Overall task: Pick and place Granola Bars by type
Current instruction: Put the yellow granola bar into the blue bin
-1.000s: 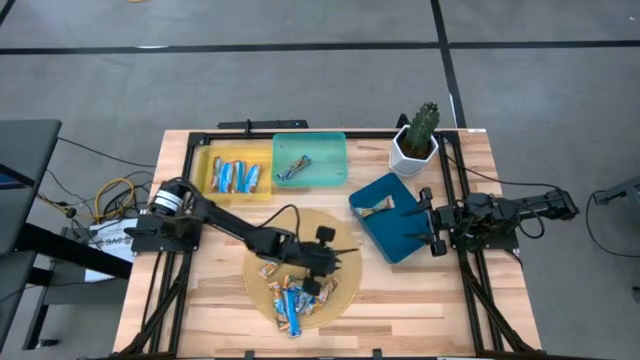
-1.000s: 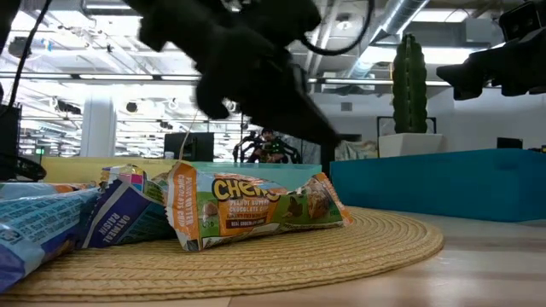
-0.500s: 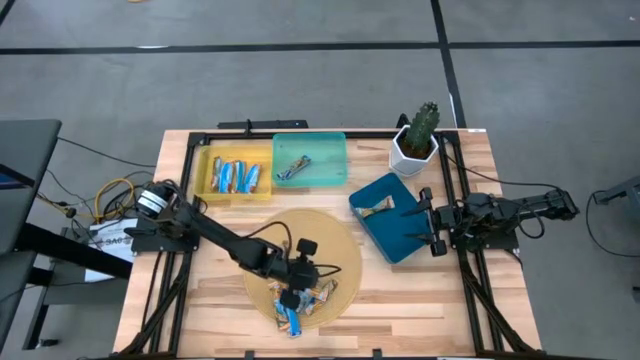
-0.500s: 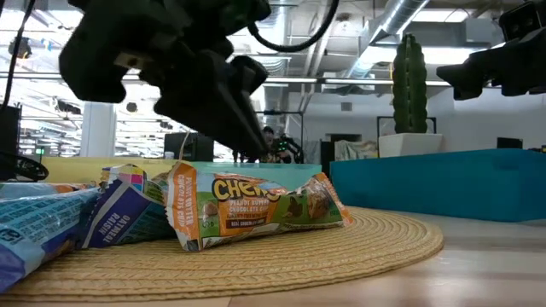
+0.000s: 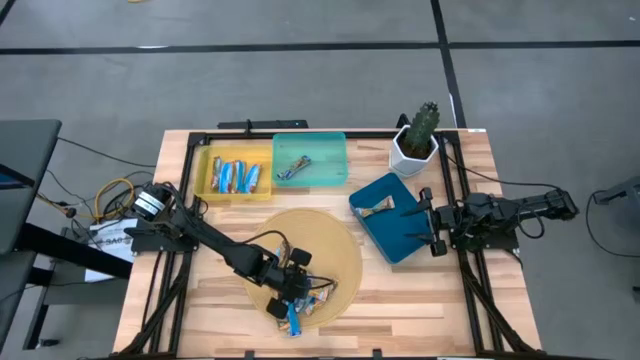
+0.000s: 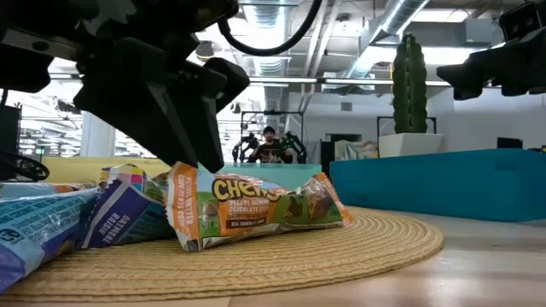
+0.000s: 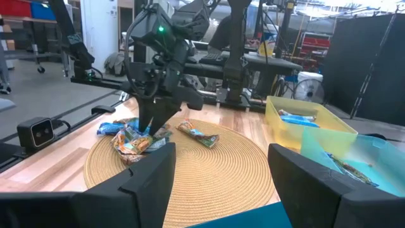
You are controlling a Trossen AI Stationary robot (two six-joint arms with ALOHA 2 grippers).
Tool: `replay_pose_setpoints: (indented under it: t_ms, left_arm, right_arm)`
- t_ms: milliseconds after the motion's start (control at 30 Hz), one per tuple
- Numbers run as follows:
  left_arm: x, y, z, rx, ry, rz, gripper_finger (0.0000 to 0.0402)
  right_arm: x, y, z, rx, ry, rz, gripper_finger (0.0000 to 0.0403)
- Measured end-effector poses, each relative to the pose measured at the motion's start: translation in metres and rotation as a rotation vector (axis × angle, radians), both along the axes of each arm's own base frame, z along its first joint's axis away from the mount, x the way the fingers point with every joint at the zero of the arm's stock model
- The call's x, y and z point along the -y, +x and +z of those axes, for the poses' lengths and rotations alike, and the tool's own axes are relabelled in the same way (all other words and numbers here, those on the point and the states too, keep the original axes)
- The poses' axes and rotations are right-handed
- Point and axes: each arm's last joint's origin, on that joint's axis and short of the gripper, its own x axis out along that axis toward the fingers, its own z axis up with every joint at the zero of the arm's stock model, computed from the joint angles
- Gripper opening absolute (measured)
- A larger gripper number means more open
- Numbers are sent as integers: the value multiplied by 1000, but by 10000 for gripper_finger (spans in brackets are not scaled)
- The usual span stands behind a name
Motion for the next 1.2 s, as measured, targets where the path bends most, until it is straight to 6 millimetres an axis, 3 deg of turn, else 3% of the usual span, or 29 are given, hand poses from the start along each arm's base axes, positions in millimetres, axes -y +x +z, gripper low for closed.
replay_pose_setpoints:
  t_ms: [267,500,667,1033,1200]
  left_arm:
    - [-2,-2,-2,-14,27,9,191]
    - [-5,-8,-11,-46,34,18,200]
    - [-6,-7,-11,-31,60,39,170]
    - [-6,-7,-12,-48,33,19,49]
    - [-6,-8,-12,-49,30,17,12]
  right_arm:
    - [0,0,0,0,0,0,244]
    - [0,0,0,0,0,0,244]
    - [0,0,0,0,0,0,244]
    - [0,0,0,0,0,0,244]
    - [0,0,0,0,0,0,244]
